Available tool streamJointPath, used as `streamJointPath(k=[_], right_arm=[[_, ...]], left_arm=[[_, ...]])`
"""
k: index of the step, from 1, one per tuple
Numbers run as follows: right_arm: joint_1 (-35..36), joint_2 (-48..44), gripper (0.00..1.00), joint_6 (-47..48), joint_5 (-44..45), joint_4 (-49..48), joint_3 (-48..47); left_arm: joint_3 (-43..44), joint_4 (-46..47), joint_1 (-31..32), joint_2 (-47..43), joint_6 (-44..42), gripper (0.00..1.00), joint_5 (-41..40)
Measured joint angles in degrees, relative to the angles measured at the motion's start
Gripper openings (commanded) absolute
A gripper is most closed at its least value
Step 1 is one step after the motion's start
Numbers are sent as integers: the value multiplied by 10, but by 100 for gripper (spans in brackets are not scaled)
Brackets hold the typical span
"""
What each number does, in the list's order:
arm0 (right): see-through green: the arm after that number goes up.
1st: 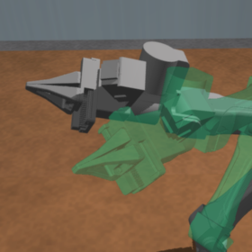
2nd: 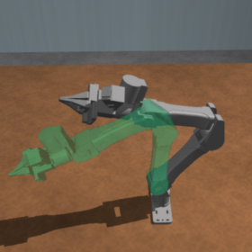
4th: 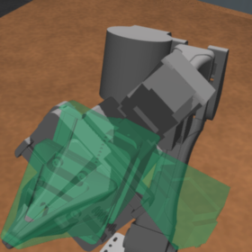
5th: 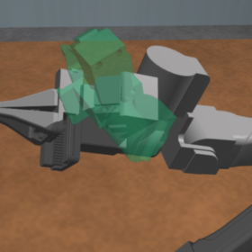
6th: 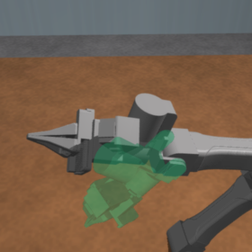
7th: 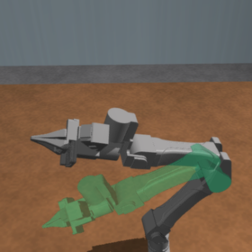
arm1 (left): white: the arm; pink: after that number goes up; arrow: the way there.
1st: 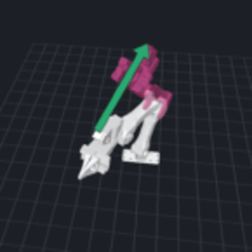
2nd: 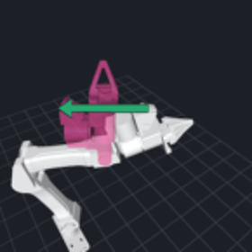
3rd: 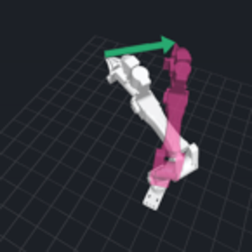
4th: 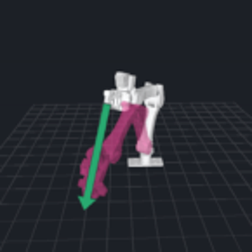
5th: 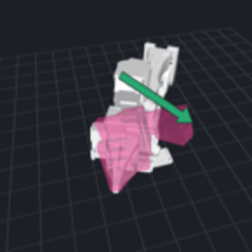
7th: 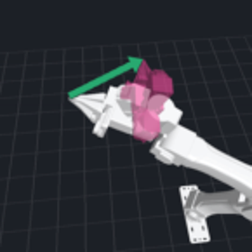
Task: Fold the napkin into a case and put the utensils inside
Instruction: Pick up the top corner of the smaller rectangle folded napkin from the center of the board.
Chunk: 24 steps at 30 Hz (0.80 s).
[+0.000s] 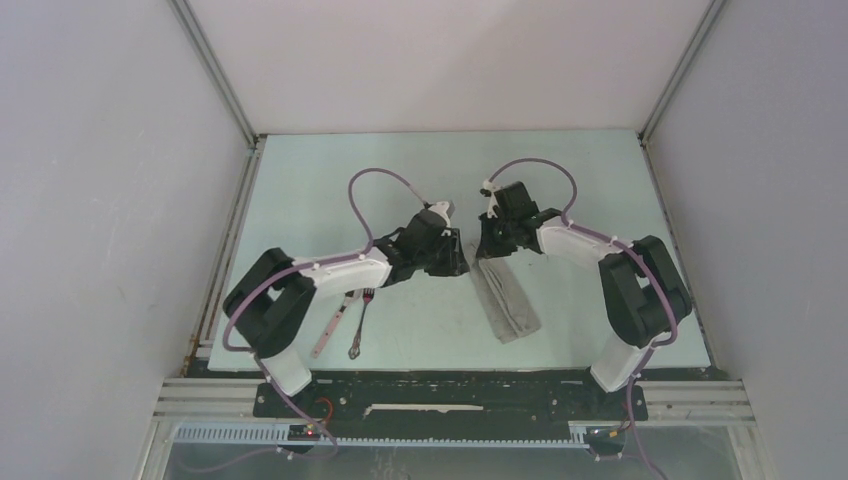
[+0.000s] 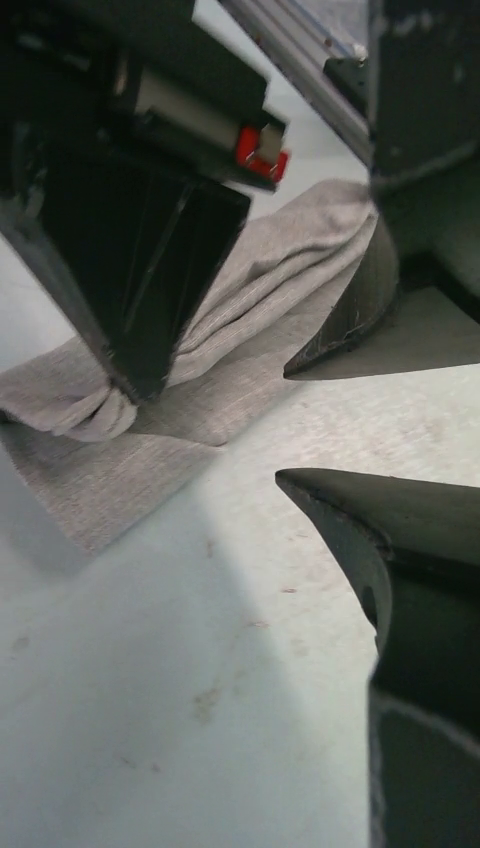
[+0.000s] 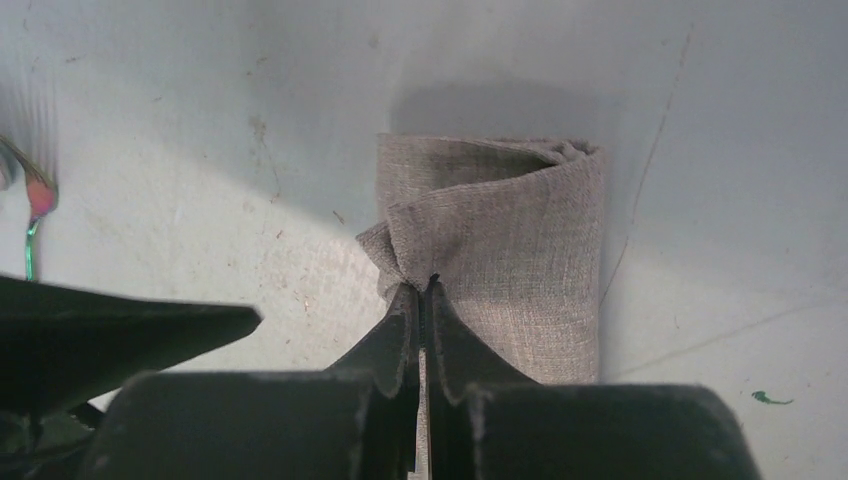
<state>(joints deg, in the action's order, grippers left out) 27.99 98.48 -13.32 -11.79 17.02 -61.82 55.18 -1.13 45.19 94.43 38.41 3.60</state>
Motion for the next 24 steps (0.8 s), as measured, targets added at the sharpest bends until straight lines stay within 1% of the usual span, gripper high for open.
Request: streamJointPath(k=[2,6,8,11,14,19,24], right_arm=[[-13,-1,0,-19,-15,-3,9],[-31,-2,0,-47,-41,-11,24],[-36,-3,0,-58,-51,-14,28],[-38,-5,0,-67,-59,-17,29],[-41,-8,0,-71,-61,-19,29],[-50,-8,0,-81,-70,-21,32],[-52,-13,0,-86,-80,-28,38]], left_arm=[[24,-2,0,34,-9,38,0],[68,-13,6,83,-24,42,-19],[91,-27,13,98,-32,41,-43],[136,-55,29,121,-46,37,-85],[182,-85,45,145,-65,36,-125],[217,-118,57,177,-85,37,-166],[237,-146,67,201,-100,39,-189]])
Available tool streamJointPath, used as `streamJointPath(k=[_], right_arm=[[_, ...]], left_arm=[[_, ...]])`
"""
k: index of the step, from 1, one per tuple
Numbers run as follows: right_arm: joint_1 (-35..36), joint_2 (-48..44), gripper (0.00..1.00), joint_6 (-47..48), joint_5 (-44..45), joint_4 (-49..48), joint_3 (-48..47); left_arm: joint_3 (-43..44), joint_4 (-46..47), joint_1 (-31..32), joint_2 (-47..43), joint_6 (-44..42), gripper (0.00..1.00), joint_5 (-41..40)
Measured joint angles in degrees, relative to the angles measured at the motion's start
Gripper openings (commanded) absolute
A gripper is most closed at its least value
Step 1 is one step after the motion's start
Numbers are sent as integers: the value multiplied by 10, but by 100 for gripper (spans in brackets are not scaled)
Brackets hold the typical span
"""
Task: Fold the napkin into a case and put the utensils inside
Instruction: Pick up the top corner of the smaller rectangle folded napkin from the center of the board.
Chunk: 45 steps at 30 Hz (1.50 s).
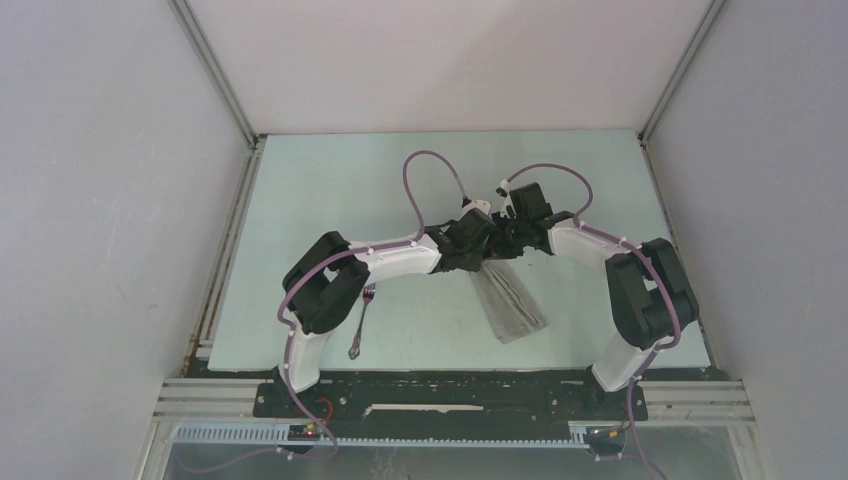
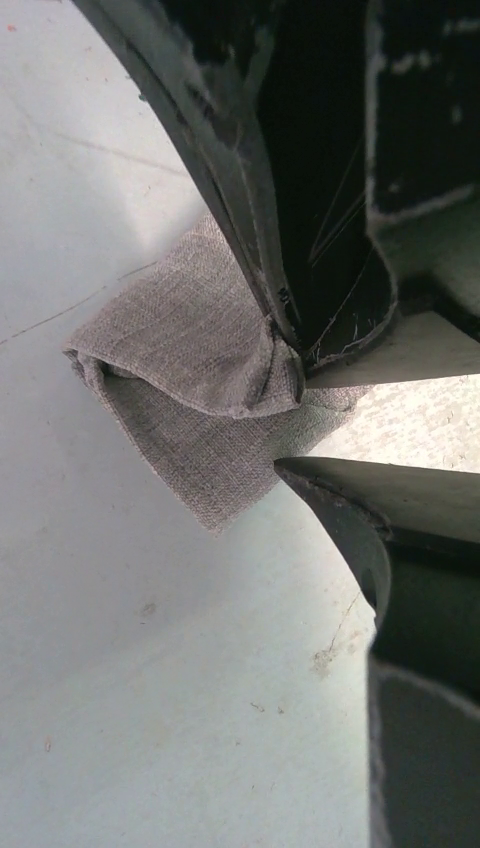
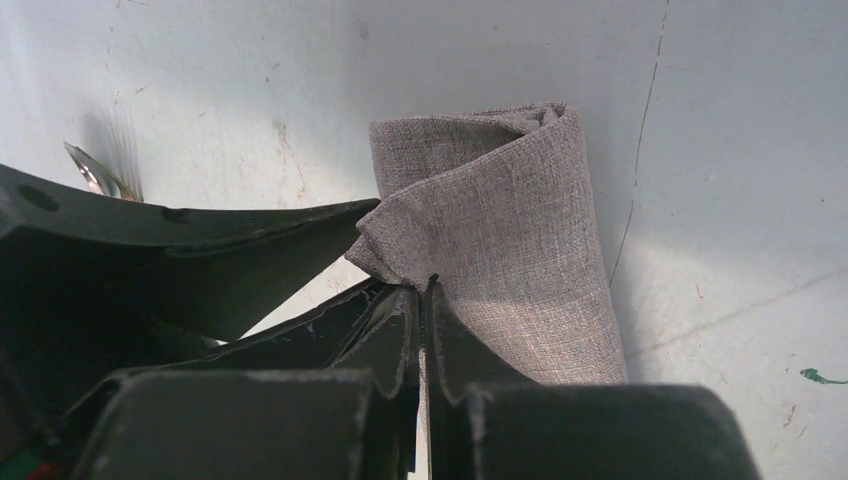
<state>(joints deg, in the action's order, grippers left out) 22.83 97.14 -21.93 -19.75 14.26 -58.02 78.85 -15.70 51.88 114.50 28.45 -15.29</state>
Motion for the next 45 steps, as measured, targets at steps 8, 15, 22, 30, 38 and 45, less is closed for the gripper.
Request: streamJointPath(k=[8,15,22,30,38,45], right_arm=[[-3,-4,0,-5,-7,-5,5],[-2,-7,0,-6,-9,-7,10],[0,-7,0,-11,-13,-8,10],[1,-12,0,-9,-20,-5,11],[1,-23,0,-7,-31,-4,22],[9,-23,0,-7,-29,-3,25]], left_arm=[[7,-17,9,15,-7,30,-20],[16,-23,12,17,-11,18,-41],[16,-25,12,17,-12,1,-53],[10,-15,6,14,-6,0,-35],[-51,41,-35,-17,21,0,47],[-85,83,-49,-34,39,0,86]])
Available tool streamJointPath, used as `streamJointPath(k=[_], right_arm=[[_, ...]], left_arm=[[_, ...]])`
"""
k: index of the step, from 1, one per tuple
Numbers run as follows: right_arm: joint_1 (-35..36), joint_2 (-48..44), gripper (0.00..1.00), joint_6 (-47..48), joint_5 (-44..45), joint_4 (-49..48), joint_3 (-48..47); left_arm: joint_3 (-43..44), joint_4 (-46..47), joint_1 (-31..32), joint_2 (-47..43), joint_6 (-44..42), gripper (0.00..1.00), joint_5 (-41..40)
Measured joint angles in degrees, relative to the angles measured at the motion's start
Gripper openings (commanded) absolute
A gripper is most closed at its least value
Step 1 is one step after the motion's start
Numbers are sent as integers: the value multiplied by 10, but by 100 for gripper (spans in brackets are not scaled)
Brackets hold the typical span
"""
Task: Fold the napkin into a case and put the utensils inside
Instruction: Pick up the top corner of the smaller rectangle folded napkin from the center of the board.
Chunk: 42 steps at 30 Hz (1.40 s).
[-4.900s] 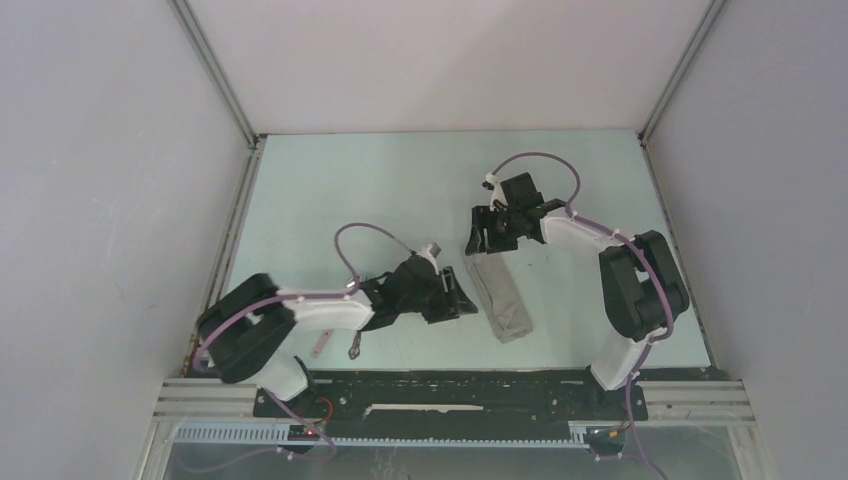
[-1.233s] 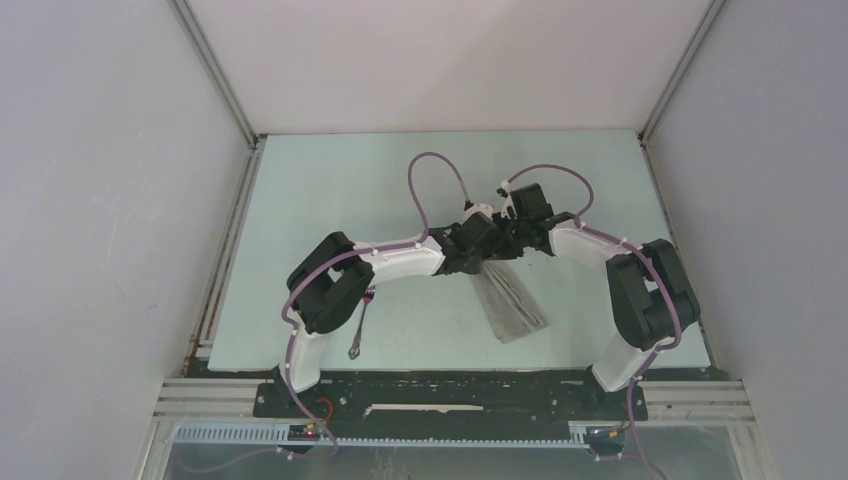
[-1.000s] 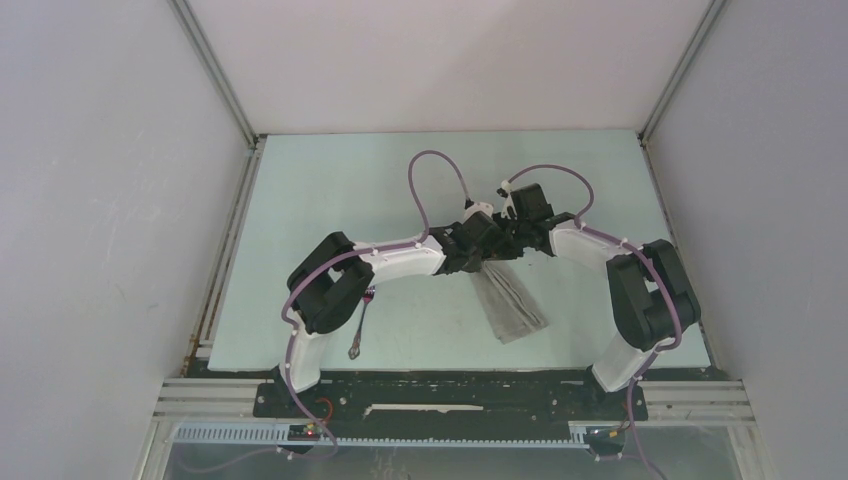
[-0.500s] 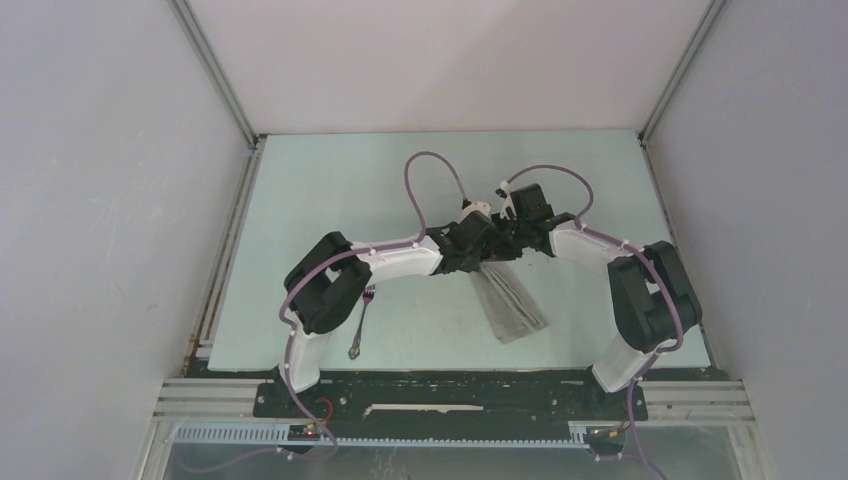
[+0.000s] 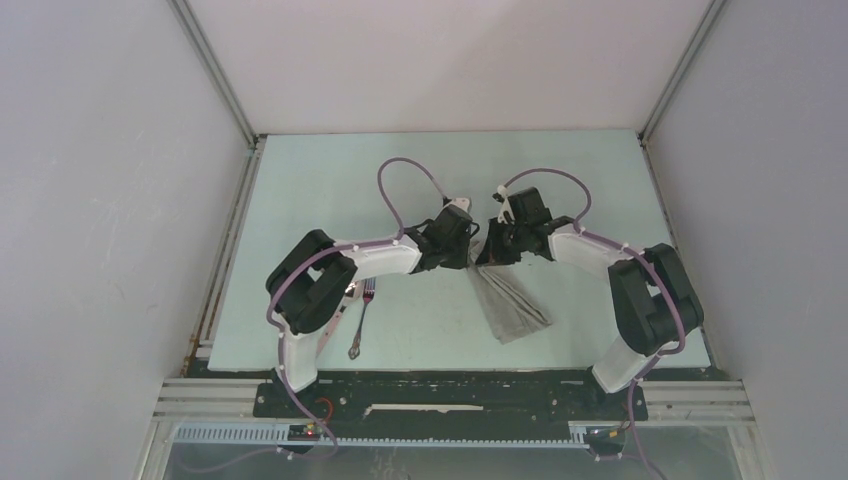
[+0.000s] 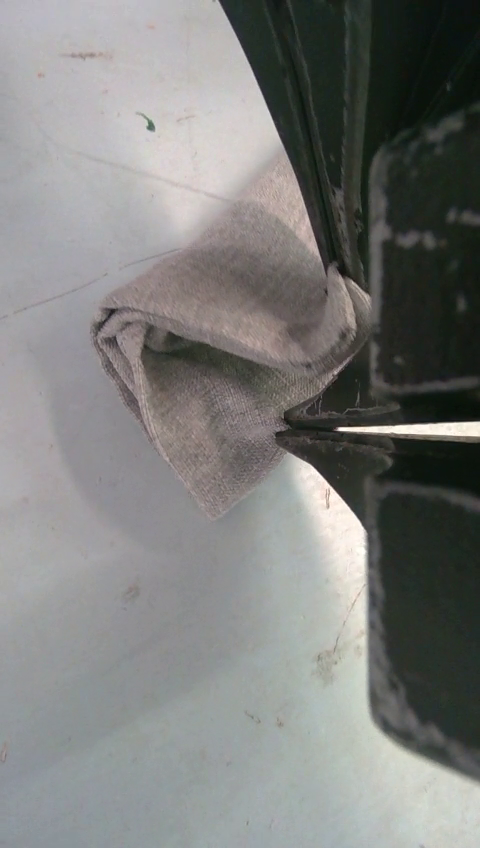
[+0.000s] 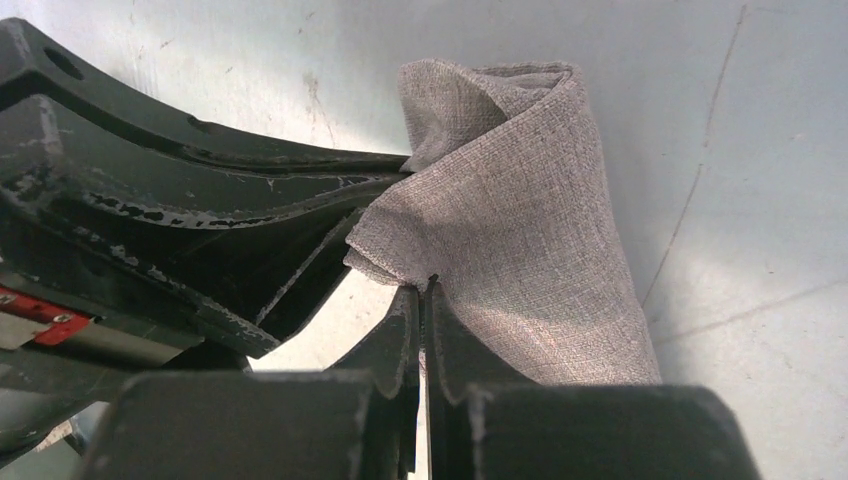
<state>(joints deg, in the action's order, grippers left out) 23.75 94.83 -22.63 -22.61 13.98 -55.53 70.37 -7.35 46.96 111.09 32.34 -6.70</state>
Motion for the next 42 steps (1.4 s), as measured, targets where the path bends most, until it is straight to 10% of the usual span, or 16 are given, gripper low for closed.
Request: streamJointPath(k=[22,42], right_arm=[[33,43,0,-57,44,-46,16],[-22,83,0,-221,-57,-436,180]], left_arm=[[-63,79,-4,-37,8,0,30],[-96,111,-10,-56,7,0,29]])
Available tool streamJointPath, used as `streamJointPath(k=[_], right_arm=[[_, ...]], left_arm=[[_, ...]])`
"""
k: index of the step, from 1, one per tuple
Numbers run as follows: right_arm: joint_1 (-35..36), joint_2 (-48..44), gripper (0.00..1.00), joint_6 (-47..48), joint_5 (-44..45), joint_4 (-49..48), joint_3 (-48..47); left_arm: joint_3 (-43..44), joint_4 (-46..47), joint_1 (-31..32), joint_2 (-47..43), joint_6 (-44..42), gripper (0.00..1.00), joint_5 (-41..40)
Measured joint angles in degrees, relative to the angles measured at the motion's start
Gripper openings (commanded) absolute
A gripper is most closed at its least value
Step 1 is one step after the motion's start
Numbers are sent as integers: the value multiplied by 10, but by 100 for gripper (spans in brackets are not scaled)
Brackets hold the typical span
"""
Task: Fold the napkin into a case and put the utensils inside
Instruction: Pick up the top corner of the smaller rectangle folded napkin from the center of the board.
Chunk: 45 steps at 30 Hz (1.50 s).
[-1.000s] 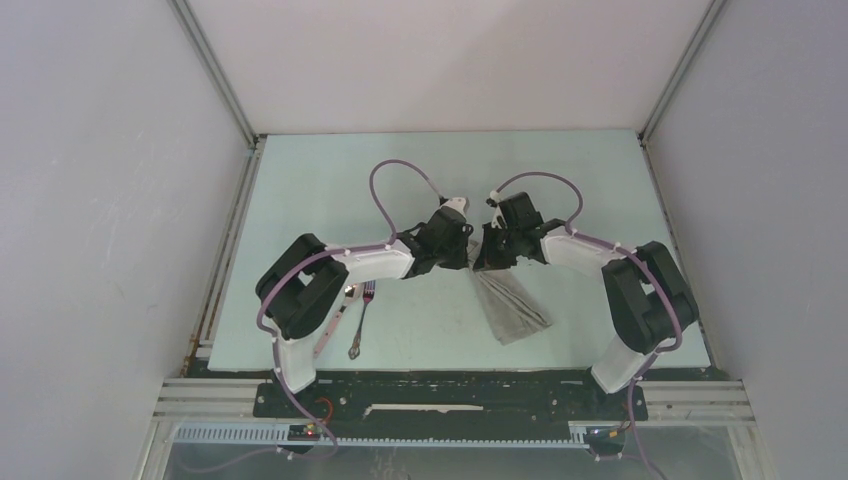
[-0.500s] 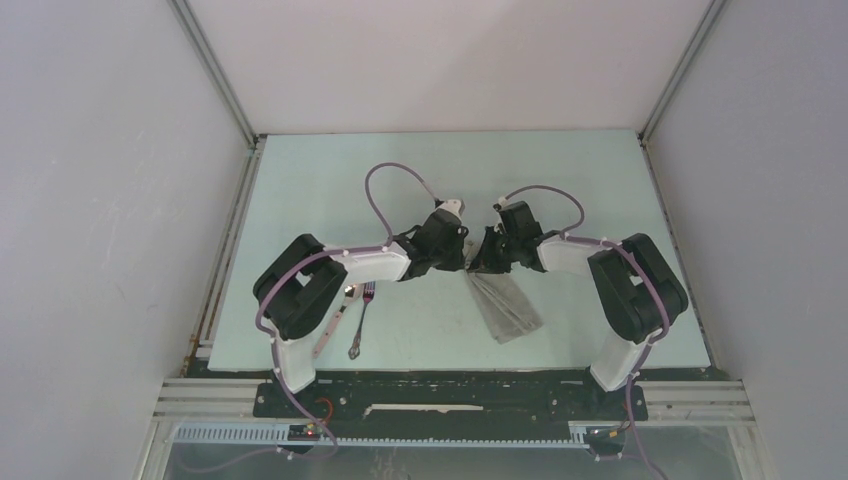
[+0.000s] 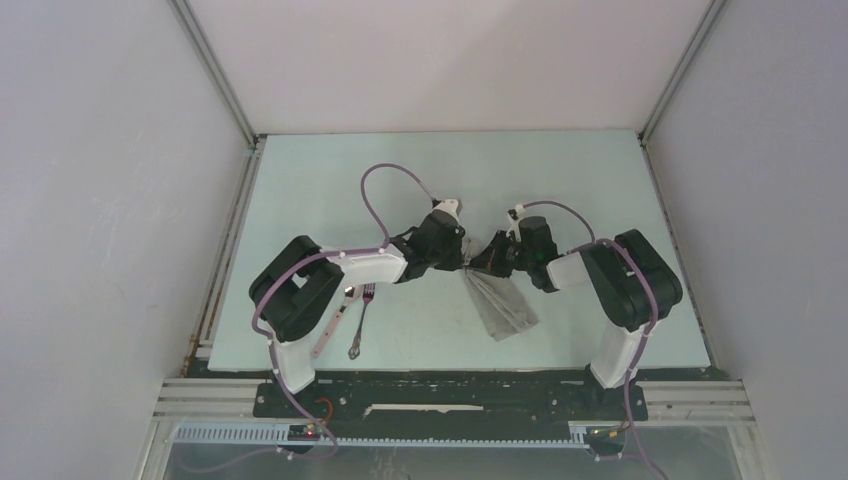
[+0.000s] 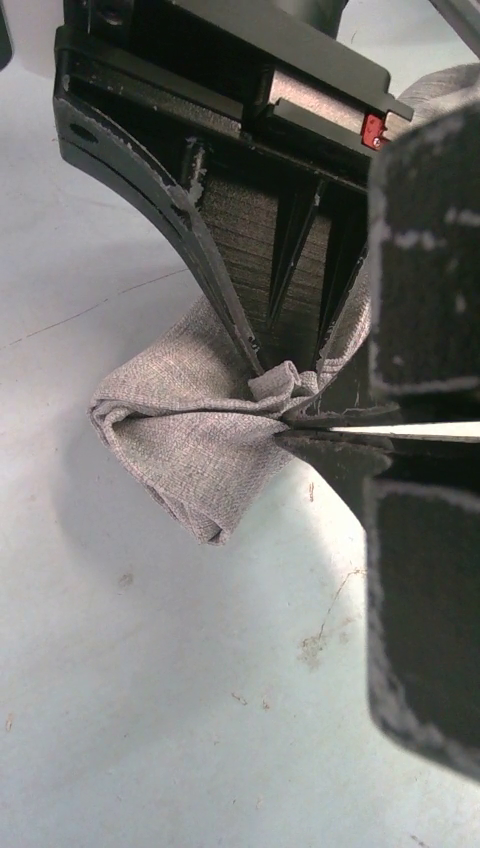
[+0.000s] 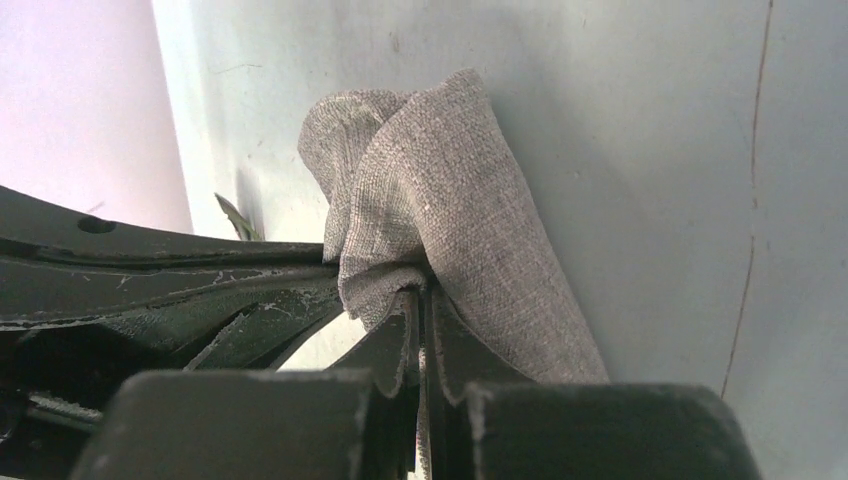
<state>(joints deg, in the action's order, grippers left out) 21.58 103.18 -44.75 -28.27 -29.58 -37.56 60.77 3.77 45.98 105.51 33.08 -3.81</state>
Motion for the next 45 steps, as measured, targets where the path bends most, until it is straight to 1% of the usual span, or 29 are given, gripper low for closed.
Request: streamJointPath(k=[1,4,9,13,17,21,26,30,35,39,40,41,43,44,45], right_arm=[[-3,7,4,-5,-9,-15,2],[-8,22,19,-5,-31,-41,2],[-8,17,30,33,-47,-37,2],[-8,-3,35,82,-53,-13,2],[-8,-16,37,114,-53,7,2],[-8,-25,41,133,-53,20,2],[-8,-34,42,150,-53,31,2],[-7,-34,39,158,-53,51,-13],[-5,-17,30,160,-55,53,-40],[-1,10,28,159,-59,53,-55],[0,16,25,158,-59,53,-57],[2,21,20,157,-60,51,-59],[5,22,6,155,-58,49,-61],[7,23,2,152,-55,48,-61],[9,25,0,147,-52,46,-61]], left_arm=[[0,0,0,0,0,0,0],[0,1,0,0,0,0,0],[-1,0,-5,-1,1,0,0],[-1,0,-11,-1,5,0,2],[-1,0,-13,-1,6,0,6],[-1,0,-14,-1,6,0,11],[-1,0,-16,-1,6,0,13],[0,0,-17,-1,6,0,15],[0,0,-17,-1,6,0,17],[-1,-2,-19,-1,6,0,17],[-1,-3,-19,-1,6,0,19],[0,-3,-20,-1,6,0,21],[-1,-4,-20,-1,6,0,21],[-1,-4,-20,-1,6,0,22],[-1,-4,-20,-1,6,0,24]])
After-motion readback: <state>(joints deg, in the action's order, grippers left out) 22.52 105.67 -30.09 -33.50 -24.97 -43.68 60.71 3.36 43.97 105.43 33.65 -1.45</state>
